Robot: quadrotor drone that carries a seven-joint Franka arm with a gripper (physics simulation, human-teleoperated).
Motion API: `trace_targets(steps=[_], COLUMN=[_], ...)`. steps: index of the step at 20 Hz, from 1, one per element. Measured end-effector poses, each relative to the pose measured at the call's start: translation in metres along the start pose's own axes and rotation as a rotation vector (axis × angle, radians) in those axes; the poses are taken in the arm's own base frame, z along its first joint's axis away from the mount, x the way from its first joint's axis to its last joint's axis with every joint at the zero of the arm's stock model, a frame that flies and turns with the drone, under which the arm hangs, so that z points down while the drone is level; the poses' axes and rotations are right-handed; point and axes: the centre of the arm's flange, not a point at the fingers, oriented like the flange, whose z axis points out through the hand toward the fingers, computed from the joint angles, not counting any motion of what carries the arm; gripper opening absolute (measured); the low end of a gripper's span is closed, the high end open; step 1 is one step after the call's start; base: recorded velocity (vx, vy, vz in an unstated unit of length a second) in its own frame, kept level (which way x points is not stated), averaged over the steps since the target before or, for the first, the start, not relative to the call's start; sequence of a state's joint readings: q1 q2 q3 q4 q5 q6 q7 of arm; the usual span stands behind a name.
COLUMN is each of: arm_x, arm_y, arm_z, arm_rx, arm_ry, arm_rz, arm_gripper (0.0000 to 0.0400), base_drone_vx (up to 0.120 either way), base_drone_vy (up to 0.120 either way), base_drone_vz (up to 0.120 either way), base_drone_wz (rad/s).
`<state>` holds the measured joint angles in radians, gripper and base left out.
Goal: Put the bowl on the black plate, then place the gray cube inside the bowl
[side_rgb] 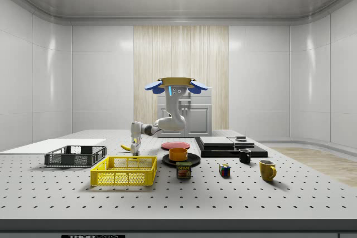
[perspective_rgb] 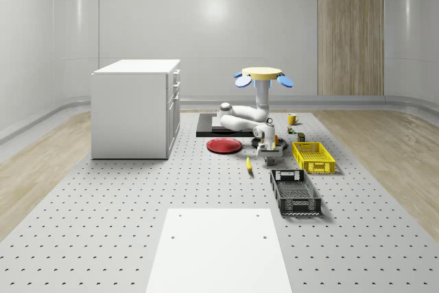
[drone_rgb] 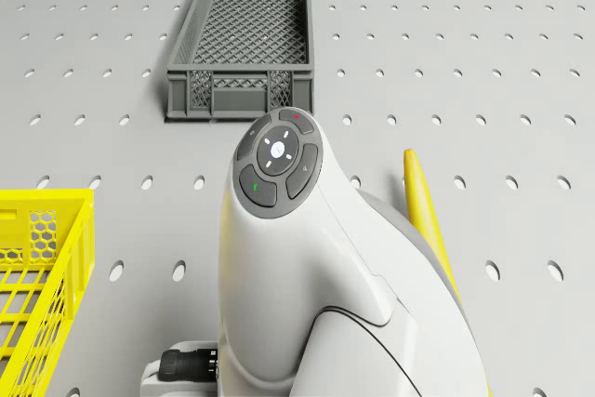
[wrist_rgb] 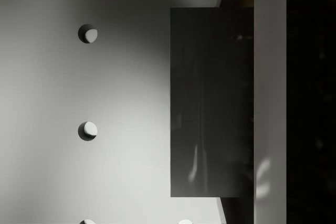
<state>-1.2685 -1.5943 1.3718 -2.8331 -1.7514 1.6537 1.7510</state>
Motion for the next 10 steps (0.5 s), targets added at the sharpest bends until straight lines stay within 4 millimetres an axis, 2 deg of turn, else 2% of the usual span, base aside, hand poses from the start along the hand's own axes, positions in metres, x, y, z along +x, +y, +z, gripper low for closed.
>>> trace_targets(steps=[5,10], arm_x=[0.0,0.0], arm_y=[0.0,0.0], arm_z=[-0.015,-0.033], arm_rx=[0.0,0.0], arm_ry=[0.0,0.0], arm_rz=[0.0,0.0], arm_gripper=[0.0251,0.025], base_drone_vx=[0.0,0.0], base_drone_vy=[0.0,0.0], base_drone_vz=[0.008,0.12], base_drone_wz=[0.0,0.0])
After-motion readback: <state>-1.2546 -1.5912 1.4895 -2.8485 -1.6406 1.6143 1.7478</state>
